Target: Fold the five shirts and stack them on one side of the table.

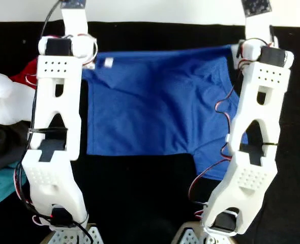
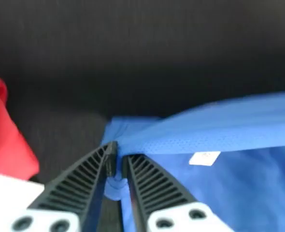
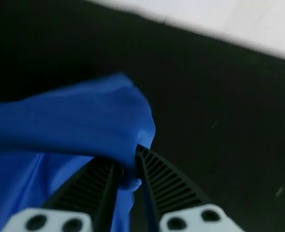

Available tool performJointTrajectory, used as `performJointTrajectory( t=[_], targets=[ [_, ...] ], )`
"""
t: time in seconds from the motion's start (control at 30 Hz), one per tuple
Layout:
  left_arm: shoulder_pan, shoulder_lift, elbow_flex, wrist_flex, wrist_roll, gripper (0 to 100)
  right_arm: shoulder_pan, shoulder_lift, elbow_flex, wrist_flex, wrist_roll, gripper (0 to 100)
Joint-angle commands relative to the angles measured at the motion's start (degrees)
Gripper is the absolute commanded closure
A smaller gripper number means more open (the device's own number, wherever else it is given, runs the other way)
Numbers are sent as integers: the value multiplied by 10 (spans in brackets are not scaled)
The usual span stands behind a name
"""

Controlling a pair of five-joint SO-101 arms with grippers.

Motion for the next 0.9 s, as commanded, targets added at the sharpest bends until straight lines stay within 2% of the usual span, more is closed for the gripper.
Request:
performJointTrajectory(
  t=[0.0,0.17,0.47,0.63,0.7,0.87],
  targets=[
    [12,2,-20,88,-6,990,3,-6,-7,90,5,993],
    [25,29,-20,185,-6,990,22,-6,-5,198,7,993],
    [65,53,-19,245,-4,990,68,-7,41,290,8,993],
    [65,57,5,249,-4,990,111,-8,79,310,11,993],
    [65,57,30,249,-4,990,125,-9,109,310,33,993],
    [64,53,87,244,-5,990,119,-73,224,302,70,993]
  ],
)
